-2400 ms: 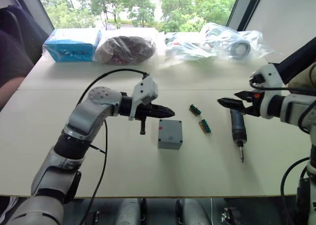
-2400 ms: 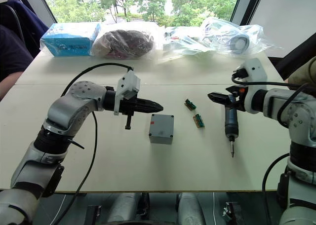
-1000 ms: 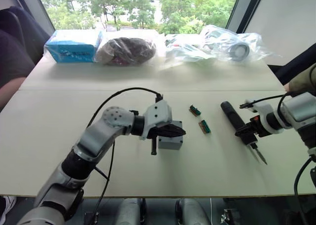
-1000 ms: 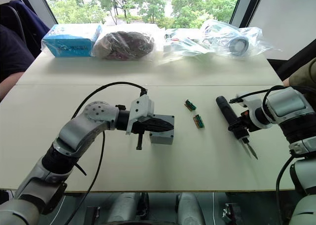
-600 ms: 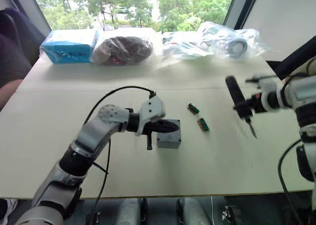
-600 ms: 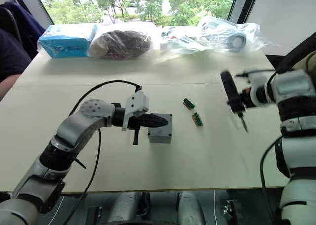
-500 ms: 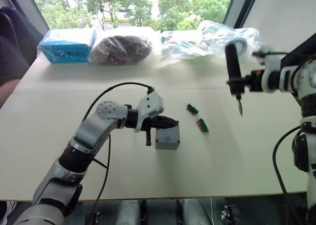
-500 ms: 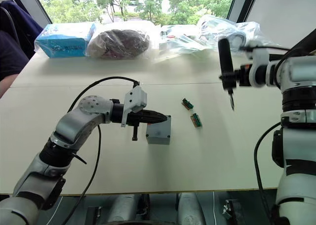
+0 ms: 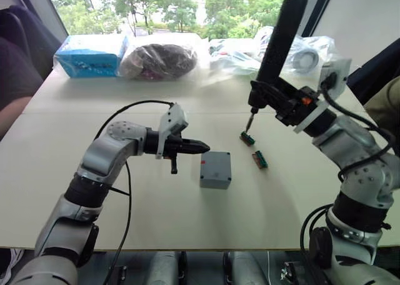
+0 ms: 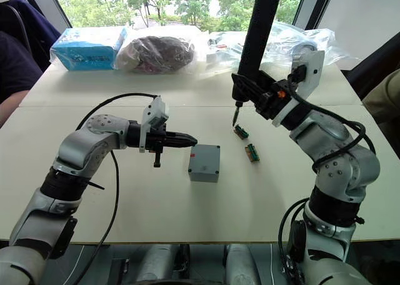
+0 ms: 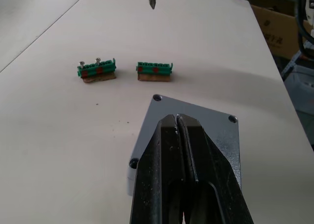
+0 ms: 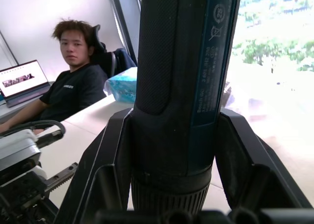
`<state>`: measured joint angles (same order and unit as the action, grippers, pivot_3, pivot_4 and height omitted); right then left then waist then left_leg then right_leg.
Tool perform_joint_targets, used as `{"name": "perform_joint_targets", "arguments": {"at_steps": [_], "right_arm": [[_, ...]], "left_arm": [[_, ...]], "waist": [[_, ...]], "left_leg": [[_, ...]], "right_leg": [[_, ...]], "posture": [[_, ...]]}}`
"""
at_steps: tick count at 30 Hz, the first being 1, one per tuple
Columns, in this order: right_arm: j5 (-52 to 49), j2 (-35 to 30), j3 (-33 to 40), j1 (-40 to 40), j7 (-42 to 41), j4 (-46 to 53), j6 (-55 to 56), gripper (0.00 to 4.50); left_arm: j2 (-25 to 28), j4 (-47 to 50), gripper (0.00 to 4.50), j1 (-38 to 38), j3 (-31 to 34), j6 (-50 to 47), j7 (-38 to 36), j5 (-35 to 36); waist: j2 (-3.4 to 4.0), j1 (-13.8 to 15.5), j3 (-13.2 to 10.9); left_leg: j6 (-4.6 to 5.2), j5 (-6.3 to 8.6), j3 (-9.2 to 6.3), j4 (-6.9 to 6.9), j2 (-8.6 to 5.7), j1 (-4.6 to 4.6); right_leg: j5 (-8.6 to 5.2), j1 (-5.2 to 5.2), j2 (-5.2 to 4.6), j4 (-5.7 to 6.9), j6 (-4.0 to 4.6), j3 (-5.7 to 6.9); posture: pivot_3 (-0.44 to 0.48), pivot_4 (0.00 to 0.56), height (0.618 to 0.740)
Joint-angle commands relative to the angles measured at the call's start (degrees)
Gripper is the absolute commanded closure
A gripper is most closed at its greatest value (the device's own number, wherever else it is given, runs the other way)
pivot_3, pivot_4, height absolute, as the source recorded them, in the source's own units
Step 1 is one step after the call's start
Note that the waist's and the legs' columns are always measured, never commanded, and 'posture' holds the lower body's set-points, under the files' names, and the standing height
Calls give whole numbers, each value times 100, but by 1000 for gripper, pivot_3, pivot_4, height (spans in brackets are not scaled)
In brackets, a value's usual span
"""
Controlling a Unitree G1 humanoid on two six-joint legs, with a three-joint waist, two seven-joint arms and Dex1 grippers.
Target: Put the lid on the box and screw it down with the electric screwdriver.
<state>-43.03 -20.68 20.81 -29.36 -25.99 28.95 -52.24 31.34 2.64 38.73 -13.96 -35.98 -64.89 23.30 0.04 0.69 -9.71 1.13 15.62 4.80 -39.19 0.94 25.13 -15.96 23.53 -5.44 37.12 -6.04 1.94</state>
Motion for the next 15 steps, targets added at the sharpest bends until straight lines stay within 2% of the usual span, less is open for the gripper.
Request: {"name": "perform_joint_targets", "arguments": {"at_steps": [1,7,15], "right_arm": [[-20,201,-288,373,-35,469,587,2689],[479,353,-906,605,101,230,1231,2689],[854,341,-1290,760,87,-33,1738,2689]], "left_arm": [[-72,-76,4500,28,-131,214,-46,-158],[-169,-311,4500,43,-557,633,-59,-666],[-304,-509,4500,43,-674,839,-123,-912]], "waist": [[0,-3,0],[1,-13,-1],[0,-1,0]], "left_leg": [[0,0,0,-1,-1,0],[1,0,1,-1,-2,0],[1,-1,0,-2,-3,-2]], "right_leg": [[0,0,0,0,0,0],[0,4,1,4,0,-2],[0,0,2,3,0,-1]], "posture": [[0,150,740],[0,150,740],[0,150,740]]}}
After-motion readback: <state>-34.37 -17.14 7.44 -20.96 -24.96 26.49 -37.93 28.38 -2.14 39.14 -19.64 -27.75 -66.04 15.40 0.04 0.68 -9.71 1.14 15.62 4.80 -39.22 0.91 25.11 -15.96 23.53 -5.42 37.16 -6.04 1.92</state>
